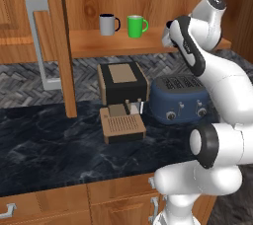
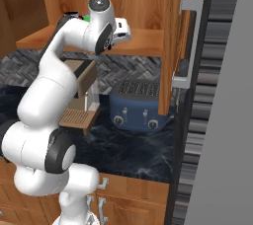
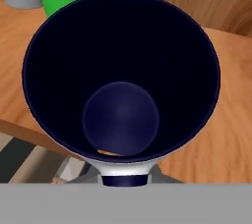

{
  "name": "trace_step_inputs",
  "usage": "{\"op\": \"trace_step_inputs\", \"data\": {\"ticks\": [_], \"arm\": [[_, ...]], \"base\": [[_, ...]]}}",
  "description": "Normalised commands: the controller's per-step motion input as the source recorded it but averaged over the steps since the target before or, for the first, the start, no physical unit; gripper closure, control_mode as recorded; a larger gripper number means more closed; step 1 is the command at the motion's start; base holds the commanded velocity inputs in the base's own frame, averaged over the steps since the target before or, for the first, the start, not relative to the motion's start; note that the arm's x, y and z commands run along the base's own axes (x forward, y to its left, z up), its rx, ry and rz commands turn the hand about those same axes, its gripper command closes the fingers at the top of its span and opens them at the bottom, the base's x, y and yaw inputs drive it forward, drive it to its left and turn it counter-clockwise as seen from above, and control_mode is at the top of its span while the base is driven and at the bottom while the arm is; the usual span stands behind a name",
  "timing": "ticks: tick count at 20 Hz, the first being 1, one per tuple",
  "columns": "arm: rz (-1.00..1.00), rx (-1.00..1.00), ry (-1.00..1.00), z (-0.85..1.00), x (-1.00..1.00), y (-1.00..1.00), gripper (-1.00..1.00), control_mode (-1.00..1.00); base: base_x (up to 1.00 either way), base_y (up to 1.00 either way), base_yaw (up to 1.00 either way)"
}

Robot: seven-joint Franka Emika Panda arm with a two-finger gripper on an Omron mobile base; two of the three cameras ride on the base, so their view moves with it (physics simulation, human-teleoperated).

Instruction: Pick the mug on the counter and place it in the cabinet with the handle facing the right, like the mugs already inside.

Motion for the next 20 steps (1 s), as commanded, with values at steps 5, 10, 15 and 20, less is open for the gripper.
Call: {"op": "trace_step_inputs", "data": {"ticks": [5,10,15,20], "arm": [[0.09,0.03,0.08,-0.33,0.40,0.00,1.00,-1.00],[0.09,0.02,0.07,-0.30,0.41,0.00,1.00,-1.00],[0.08,0.00,0.05,-0.31,0.35,0.00,1.00,-1.00],[0.05,0.00,0.00,-0.37,0.09,0.00,1.00,-1.00]], "base": [[0.00,0.00,0.00],[0.00,0.00,0.00],[0.00,0.00,0.00],[0.00,0.00,0.00]]}}
